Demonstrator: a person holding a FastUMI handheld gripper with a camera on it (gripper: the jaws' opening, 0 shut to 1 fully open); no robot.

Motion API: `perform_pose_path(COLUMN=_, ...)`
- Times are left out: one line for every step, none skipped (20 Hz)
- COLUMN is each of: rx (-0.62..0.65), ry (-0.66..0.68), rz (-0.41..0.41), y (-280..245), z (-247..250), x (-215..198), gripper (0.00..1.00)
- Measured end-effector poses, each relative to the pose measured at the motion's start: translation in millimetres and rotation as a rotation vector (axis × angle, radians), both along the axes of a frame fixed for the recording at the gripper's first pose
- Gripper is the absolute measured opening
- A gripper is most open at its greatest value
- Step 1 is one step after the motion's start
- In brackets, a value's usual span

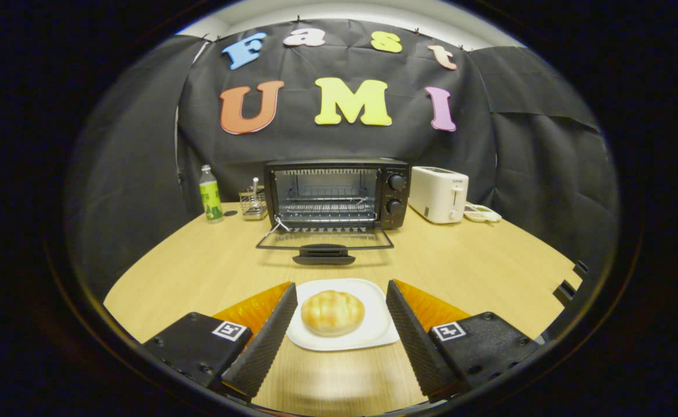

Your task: Open the toaster oven, put the food inside, and close the toaster oven door.

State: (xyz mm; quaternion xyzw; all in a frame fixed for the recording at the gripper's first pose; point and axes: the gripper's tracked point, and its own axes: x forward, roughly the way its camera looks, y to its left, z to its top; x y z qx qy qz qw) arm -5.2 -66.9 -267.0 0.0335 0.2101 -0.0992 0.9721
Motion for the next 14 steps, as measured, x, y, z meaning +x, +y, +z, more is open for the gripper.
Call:
perform_pose_path(rx=-0.006, ry=0.016, rz=0.002, y=0, z=-7, x=1, gripper=1.0)
perform_pose_path(rx=-0.007, ry=0.029, rz=0.005, y=-1, z=-16, x=2, gripper=1.0)
perform_pose_path(rx=-0.007, ry=0.043, rz=0.009, y=0, z=-23, x=4, gripper=1.0)
perform_pose_path(rx=-0.007, ry=0.057, rz=0.011, y=0, z=-30, x=5, gripper=1.0)
perform_pose_path(rx=-0.007, ry=0.072, rz=0.015, y=0, z=-36, x=7, gripper=1.0)
perform_pose_path(rx=-0.007, ry=0.084, rz=0.018, y=1, z=-41, x=8, gripper=1.0)
perform_pose_path(rx=-0.005, ry=0.094, rz=0.022, y=1, z=-46, x=10, gripper=1.0)
perform_pose_path(rx=0.0, ry=0.092, rz=0.026, y=2, z=-48, x=12, gripper=1.0)
perform_pose_path(rx=0.007, ry=0.085, rz=0.026, y=3, z=-48, x=14, gripper=1.0)
perform_pose_path(rx=0.011, ry=0.085, rz=0.029, y=3, z=-49, x=15, gripper=1.0)
perform_pose_path(rx=0.016, ry=0.094, rz=0.034, y=3, z=-51, x=15, gripper=1.0)
perform_pose_path(rx=0.025, ry=0.097, rz=0.043, y=5, z=-53, x=15, gripper=1.0)
perform_pose_path(rx=0.032, ry=0.099, rz=0.05, y=7, z=-54, x=16, gripper=1.0)
perform_pose_path(rx=0.038, ry=0.108, rz=0.056, y=8, z=-56, x=16, gripper=1.0)
